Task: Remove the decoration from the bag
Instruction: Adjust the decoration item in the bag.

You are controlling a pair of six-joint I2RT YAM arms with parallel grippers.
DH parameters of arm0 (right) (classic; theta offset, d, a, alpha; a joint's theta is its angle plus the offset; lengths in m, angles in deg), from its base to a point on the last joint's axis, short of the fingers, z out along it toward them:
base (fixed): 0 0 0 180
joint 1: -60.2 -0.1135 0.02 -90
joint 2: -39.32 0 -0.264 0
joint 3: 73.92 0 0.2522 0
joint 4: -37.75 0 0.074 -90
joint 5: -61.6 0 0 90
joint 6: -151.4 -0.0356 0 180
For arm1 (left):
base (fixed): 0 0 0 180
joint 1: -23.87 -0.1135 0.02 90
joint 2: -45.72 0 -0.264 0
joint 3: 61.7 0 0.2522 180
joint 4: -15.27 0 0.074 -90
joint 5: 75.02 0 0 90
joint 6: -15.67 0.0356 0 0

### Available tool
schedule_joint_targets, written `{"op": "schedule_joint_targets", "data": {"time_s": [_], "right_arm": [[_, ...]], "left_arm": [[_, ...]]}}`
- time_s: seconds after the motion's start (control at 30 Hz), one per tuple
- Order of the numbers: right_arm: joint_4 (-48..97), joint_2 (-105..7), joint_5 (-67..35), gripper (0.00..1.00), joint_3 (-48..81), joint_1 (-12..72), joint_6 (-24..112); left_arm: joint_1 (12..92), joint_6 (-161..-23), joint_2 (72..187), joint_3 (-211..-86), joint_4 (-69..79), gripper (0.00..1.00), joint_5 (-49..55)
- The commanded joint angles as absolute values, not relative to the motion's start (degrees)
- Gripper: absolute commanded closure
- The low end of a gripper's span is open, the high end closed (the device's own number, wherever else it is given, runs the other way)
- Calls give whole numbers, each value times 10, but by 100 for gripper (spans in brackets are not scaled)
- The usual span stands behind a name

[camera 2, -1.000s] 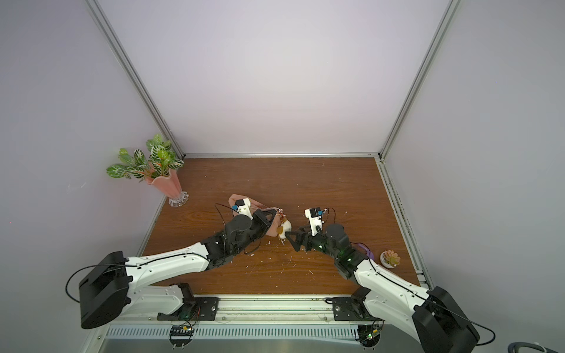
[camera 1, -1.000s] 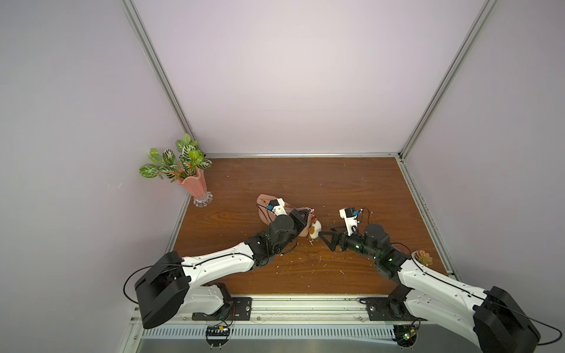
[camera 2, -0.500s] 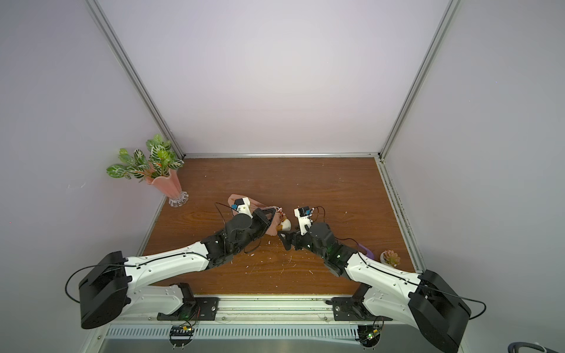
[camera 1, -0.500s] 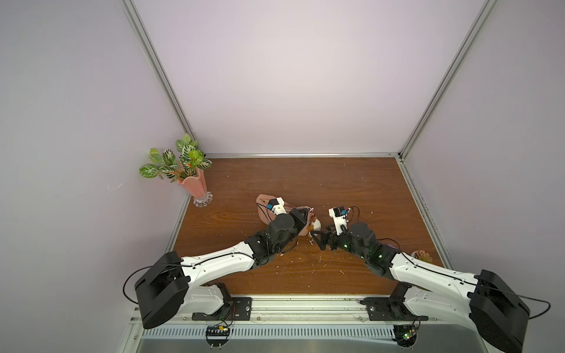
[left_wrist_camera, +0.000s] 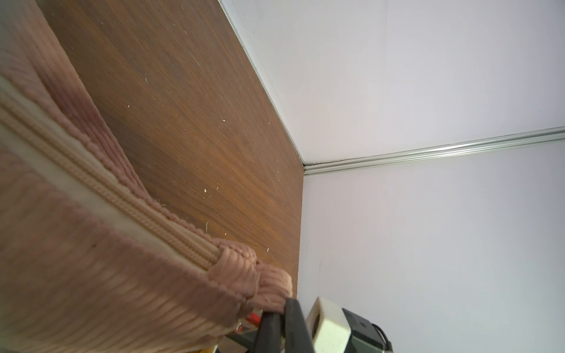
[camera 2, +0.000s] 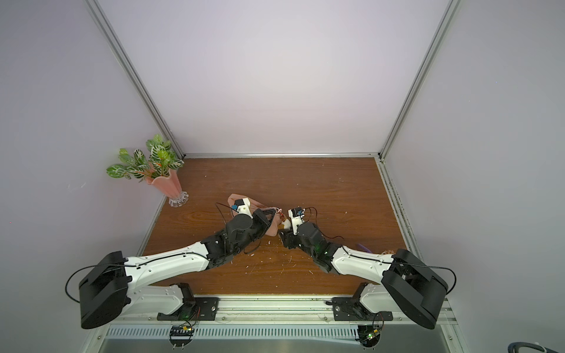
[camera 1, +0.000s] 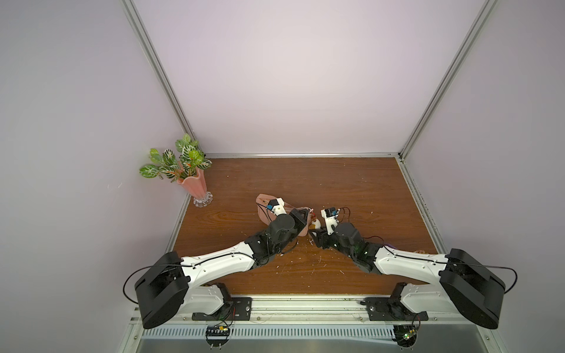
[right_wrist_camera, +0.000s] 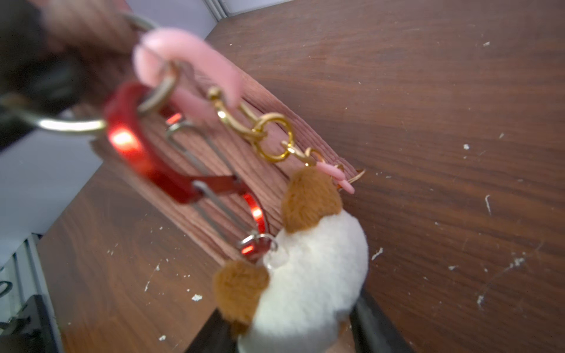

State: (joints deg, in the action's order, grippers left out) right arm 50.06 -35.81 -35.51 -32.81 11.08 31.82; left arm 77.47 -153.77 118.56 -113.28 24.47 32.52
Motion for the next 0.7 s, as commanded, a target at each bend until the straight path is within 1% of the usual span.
{"op": "schedule_joint_targets", "data": {"time_s": [0.0, 0.13, 0.23, 0.3, 0.47, 0.57, 0.67], "right_arm": [[521, -345, -365, 64, -308, 109, 333], [492, -311, -330, 86, -314, 113, 357], [459, -278, -283, 93, -316, 120, 379], [435, -259, -236, 95, -317, 129, 393], [409, -229, -112, 96, -322, 153, 413], [430, -235, -22, 96, -328, 160, 410], [478, -264, 35, 96, -337, 165, 397]], "left_arm": [[770, -1531, 1182, -1152, 250, 100, 340], [770, -1531, 1181, -1151, 248, 100, 342], [770, -1531, 1181, -1151, 247, 100, 344], [770, -1530, 1181, -1151, 247, 100, 343], [770, -1529, 1182, -1152, 248, 100, 344], [770, -1528, 1182, -1154, 248, 100, 343], [770, -1528, 1181, -1155, 248, 100, 341]]}}
